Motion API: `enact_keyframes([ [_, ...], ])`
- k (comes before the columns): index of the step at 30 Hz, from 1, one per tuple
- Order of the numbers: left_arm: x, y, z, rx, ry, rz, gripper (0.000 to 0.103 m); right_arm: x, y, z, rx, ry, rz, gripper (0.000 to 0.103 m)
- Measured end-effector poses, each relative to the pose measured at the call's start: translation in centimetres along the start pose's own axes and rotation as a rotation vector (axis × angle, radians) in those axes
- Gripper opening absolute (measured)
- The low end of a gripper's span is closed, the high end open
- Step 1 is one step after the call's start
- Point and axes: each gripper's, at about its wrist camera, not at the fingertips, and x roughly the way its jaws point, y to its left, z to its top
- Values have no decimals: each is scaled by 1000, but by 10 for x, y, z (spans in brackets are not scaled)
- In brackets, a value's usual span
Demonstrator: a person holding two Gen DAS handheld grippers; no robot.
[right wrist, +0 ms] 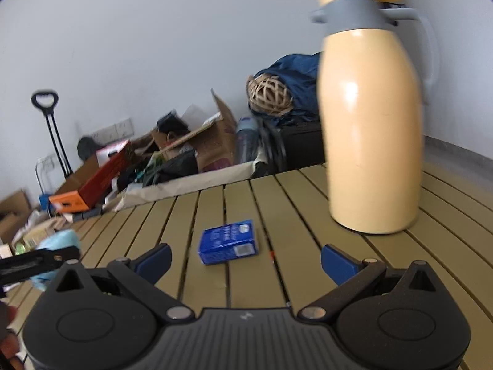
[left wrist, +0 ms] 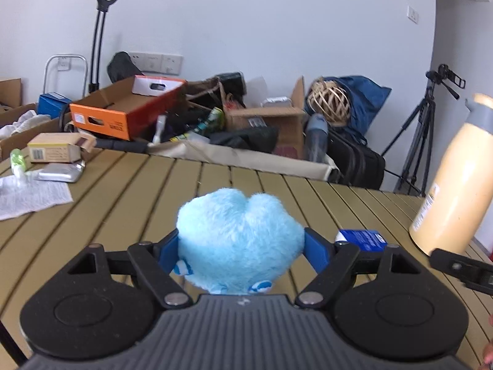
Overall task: Collect trash
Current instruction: 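Close the left tool on the light-blue plush while the right tool approaches the blue tissue box, then close the right tool on the blue tissue box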
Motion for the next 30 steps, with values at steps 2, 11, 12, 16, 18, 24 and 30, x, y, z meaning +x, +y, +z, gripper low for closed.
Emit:
enact_keyframes([
  [2,1,11,4,-10,-9,28,81,18,16,5,-38,35,-11,103],
  [11,11,60,12,-128,32,40,81,104,57,11,-165,181,-154,103],
  [12,11,62,12,-132,34,38,81,111,58,12,-171,193,-170,103],
  [16,17,69,11,-137,45,35,81,131,56,15,-179,229,-199,103],
  [18,20,70,11,-133,48,37,81,139,56,15,-180,249,-205,103],
  [24,20,67,9,-115,42,35,81,149,48,10,-176,262,-212,91],
  [30,21,63,8,-109,44,34,81,147,49,8,-184,266,-191,73],
])
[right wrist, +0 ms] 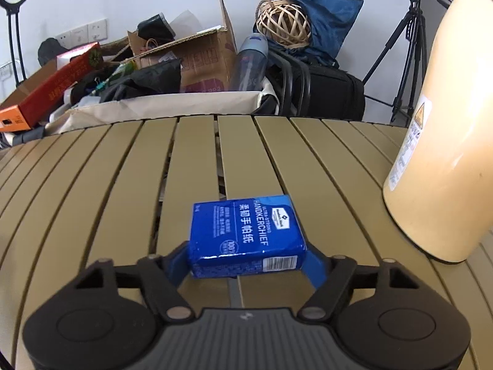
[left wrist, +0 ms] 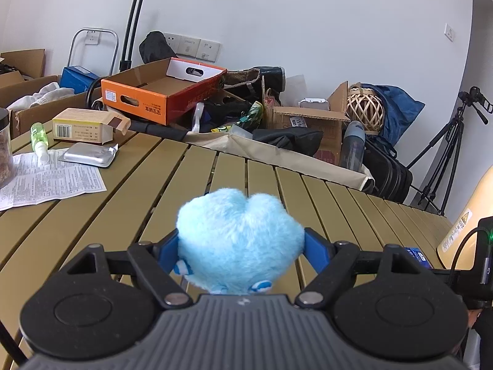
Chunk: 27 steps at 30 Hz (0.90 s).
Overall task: Collect trash
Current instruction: 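Close the right tool on the blue tissue box, then carry the light-blue plush and tissue box off the table with both tools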
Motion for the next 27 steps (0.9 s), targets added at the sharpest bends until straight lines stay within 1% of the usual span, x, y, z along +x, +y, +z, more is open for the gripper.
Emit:
enact_keyframes([
  [3,0,0,0,-1,0,0,81,-4,3,0,-12,5,-12,73],
  [7,-2,-2,0,2,3,-3,81,-16,-3,-5,20,-10,37,73],
  [13,-18,-13,-5,21,8,-25,81,-51,-11,-18,49,-52,91,72],
  [16,-32,-21,-7,35,5,-37,81,-76,-16,-25,64,-76,119,72],
  [21,-65,-33,-14,64,-17,-46,81,-120,-21,-40,60,-122,141,72],
  [27,-107,-40,-32,90,-49,-69,81,-172,-27,-69,61,-166,183,72],
])
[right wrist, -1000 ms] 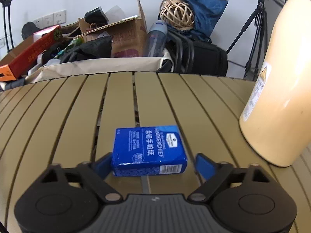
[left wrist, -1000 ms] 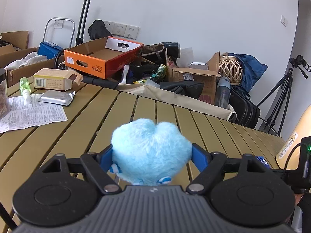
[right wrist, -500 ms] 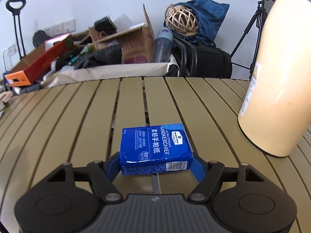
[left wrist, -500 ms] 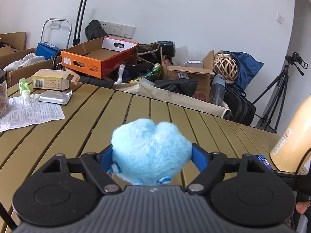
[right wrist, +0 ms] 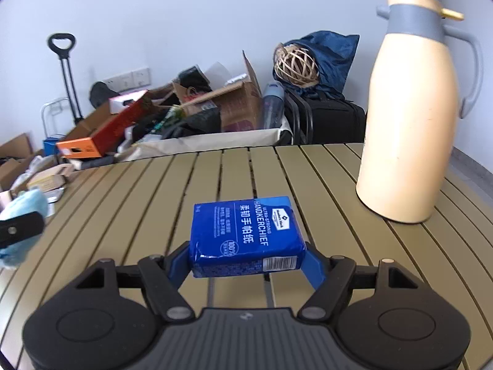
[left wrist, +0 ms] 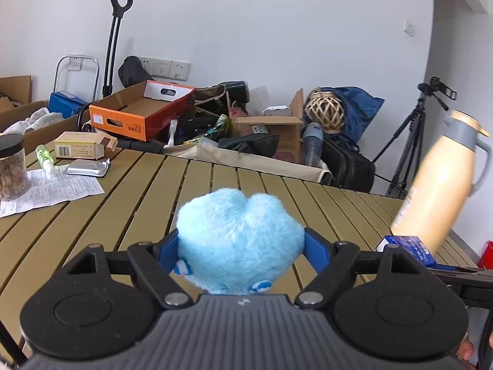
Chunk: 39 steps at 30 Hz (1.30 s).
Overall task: Collect trash
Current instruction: 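Carry the light-blue plush and tissue box off the table with both tools, then lower the plush and tissue box down over the black bin with both tools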
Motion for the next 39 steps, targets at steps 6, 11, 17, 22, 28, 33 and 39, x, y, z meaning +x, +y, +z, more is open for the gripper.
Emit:
enact_keyframes([
  [6,-42,0,-27,2,-1,-40,81,-56,2,-26,-1,-30,43,72],
  [11,-80,4,-45,10,-8,-73,81,-98,7,-52,-24,-45,80,72],
  [17,-114,8,-71,46,14,-74,81,-137,11,-88,-31,-45,124,72],
  [22,-132,14,-96,73,61,-67,81,-160,16,-120,-36,-24,152,72],
  [28,-147,19,-124,115,119,-48,81,-170,20,-158,-41,17,175,72],
  [33,-155,22,-145,139,166,-35,81,-172,22,-189,-30,64,192,72],
  [39,-153,22,-167,167,223,-28,81,-164,21,-221,-13,143,206,72],
])
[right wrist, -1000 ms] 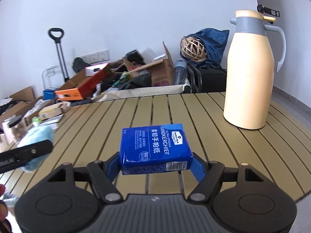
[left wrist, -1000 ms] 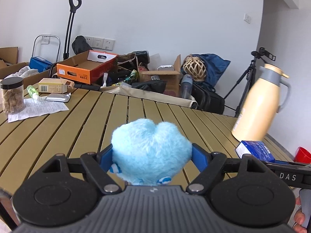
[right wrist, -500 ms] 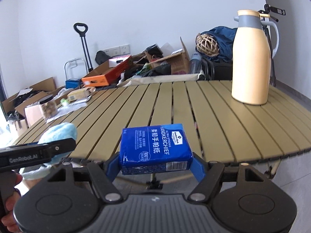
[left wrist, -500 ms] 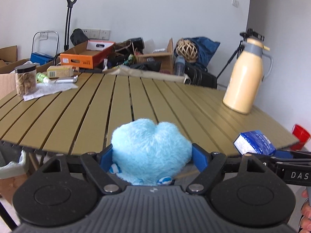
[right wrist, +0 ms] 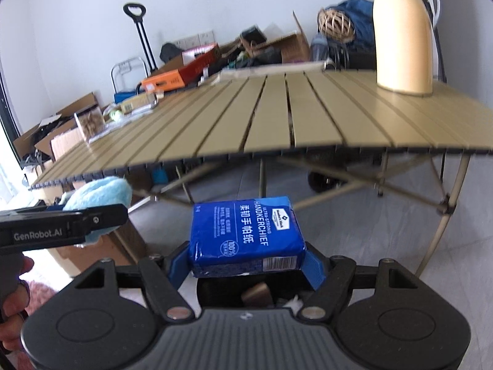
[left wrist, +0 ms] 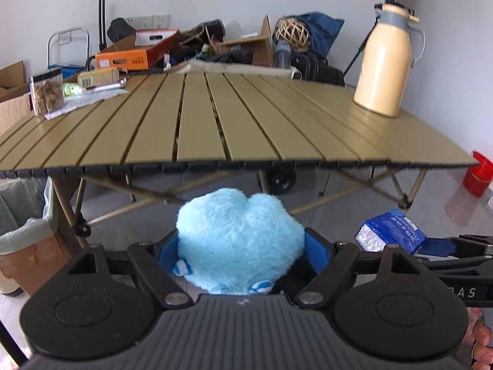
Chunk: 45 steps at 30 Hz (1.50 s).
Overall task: Collect trash
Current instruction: 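Lower the plush and tissue box down over the black bin with both tools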
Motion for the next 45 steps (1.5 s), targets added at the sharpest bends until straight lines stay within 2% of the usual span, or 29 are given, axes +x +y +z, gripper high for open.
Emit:
enact_keyframes([
  [14,43,-9,-39,56,150,18,81,31,0,-38,-15,143,-33,72],
  [24,78,-3,-58,33,276,39,81,50,-3,-50,-23,214,-58,72],
  [30,80,-2,-61,19,286,46,81,61,-5,-52,-19,245,-58,72],
  [34,83,0,-61,16,288,97,81,67,-5,-51,-13,259,-64,72],
  [45,80,15,-54,-44,281,163,81,94,0,-34,-1,273,-85,72],
])
